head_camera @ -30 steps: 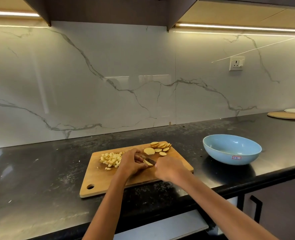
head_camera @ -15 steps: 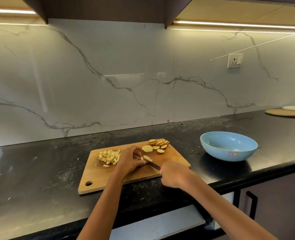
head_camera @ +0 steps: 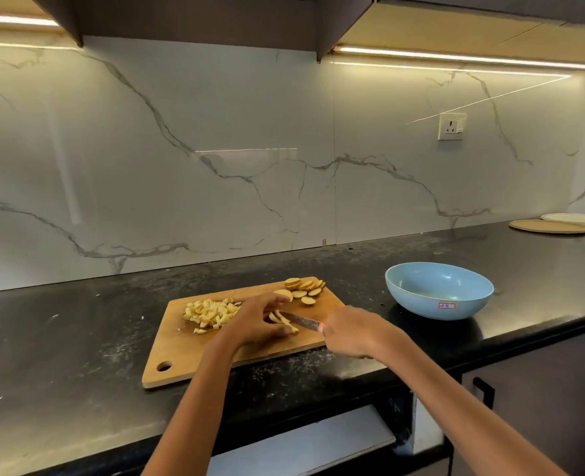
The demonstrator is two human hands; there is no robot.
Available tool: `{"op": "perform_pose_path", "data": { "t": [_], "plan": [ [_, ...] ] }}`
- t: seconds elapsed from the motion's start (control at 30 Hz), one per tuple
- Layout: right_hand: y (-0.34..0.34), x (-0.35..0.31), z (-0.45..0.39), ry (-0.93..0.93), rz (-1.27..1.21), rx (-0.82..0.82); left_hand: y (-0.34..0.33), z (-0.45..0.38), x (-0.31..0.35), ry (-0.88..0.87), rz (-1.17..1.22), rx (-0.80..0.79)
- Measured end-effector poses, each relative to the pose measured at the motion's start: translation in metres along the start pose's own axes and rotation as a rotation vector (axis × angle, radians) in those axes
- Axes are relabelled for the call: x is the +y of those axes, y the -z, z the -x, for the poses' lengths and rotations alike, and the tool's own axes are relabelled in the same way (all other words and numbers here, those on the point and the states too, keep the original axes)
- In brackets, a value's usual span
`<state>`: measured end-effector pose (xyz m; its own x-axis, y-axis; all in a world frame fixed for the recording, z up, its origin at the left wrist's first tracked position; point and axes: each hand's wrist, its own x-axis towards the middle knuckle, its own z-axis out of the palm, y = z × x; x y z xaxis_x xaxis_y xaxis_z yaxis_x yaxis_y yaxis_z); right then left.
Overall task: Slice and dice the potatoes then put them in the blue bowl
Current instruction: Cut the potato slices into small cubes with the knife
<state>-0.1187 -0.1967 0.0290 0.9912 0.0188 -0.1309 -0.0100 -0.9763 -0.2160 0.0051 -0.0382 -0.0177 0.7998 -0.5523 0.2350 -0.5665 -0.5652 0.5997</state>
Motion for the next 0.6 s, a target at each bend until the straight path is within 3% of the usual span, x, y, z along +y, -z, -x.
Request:
{"op": "perform_pose_path", "data": {
  "t": [0.37,0.6],
  "plan": [
    [0.014,0.008,-0.011,-0.067,-0.070,0.120,-0.008,-0.002,0.002,0.000,-0.125,0.127],
    [0.013,0.011,-0.007,-0.111,-0.076,0.081,0.001,-0.004,-0.001,-0.048,-0.171,-0.021]
  ]
}}
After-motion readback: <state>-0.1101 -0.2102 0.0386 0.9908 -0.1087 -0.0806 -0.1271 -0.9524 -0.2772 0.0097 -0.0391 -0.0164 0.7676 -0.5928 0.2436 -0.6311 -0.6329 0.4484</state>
